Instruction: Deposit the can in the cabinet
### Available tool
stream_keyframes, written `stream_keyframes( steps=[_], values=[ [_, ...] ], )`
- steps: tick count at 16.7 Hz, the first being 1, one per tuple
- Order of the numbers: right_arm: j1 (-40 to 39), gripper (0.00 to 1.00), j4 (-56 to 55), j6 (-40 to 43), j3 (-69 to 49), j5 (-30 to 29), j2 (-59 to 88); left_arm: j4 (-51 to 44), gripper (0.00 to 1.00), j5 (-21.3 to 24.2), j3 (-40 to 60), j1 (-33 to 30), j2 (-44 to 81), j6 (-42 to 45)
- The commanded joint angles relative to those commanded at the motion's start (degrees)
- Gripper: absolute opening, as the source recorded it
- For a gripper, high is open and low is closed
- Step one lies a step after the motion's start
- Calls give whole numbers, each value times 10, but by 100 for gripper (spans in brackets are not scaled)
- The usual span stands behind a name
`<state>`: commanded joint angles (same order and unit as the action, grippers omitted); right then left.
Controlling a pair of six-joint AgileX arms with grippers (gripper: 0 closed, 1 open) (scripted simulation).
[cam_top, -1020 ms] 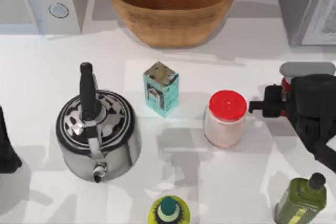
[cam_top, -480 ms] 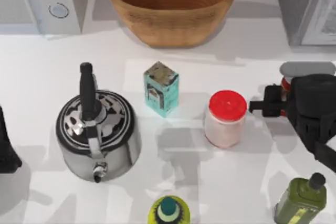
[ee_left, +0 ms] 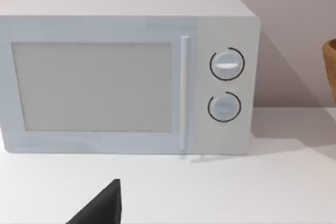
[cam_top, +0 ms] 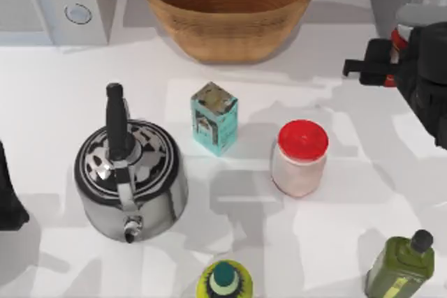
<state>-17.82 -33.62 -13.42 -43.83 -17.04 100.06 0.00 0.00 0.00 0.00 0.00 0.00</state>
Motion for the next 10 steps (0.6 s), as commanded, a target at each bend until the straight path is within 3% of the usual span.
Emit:
stream_keyframes(
  steps=[5, 10],
  values=[
    [-24, 0, 204, 14, -60, -13, -121, 0, 100, 0, 0, 0, 0, 0],
    [-38, 0, 285, 15, -37, -28, -169, 0, 100, 0, 0, 0, 0, 0]
  ],
)
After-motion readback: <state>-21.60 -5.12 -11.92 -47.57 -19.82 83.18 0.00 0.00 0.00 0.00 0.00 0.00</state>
